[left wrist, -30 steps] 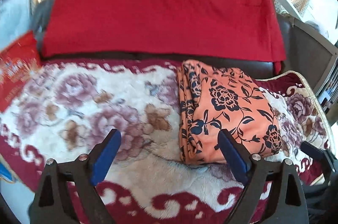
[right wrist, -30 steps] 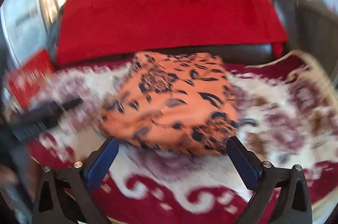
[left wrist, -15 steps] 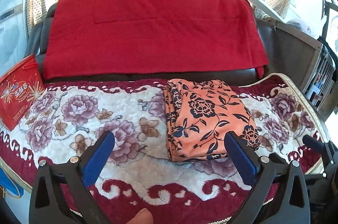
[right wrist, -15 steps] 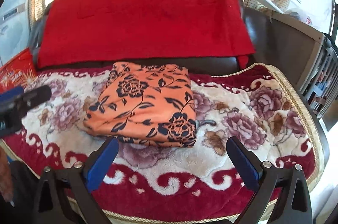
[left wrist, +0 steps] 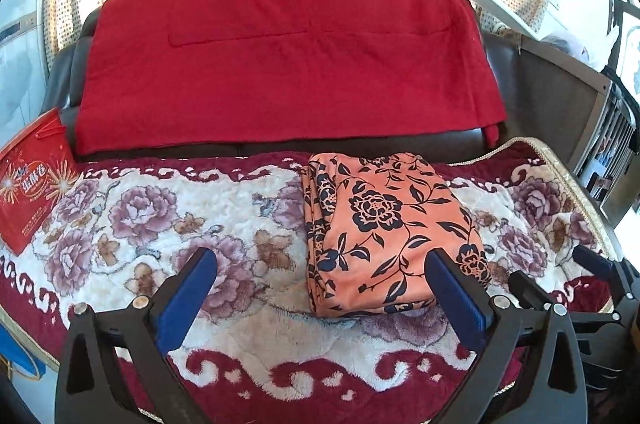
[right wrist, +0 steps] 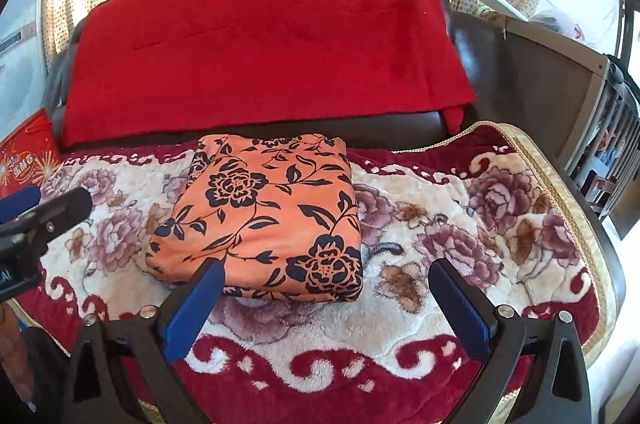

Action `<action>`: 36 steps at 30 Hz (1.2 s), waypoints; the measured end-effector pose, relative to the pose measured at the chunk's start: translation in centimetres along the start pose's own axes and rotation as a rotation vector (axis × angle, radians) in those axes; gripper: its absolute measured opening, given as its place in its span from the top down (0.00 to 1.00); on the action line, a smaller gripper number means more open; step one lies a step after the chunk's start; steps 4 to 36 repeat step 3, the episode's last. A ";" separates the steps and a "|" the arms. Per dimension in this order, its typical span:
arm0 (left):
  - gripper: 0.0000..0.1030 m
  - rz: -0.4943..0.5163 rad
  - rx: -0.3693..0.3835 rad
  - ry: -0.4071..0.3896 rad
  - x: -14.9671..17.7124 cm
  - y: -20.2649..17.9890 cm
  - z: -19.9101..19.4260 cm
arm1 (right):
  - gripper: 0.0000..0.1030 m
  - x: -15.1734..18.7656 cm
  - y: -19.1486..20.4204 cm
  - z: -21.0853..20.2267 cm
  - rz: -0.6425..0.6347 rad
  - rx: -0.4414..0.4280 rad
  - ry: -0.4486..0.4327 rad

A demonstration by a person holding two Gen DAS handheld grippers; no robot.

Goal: Fold small clothes

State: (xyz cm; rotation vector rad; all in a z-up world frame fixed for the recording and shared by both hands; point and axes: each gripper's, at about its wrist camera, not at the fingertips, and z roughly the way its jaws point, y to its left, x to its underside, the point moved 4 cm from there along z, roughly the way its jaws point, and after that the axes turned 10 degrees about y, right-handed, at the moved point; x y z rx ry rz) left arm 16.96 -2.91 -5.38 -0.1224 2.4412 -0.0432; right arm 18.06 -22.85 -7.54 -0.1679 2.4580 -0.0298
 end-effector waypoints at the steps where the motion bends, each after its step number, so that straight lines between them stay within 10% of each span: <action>1: 0.00 0.004 -0.004 0.001 -0.1 -0.1 0.2 | 0.00 -0.1 0.0 0.1 0.001 0.000 0.001; 36: 0.00 0.015 -0.007 0.002 -0.4 -0.5 0.6 | 0.00 -0.5 -0.1 0.5 0.003 -0.007 0.000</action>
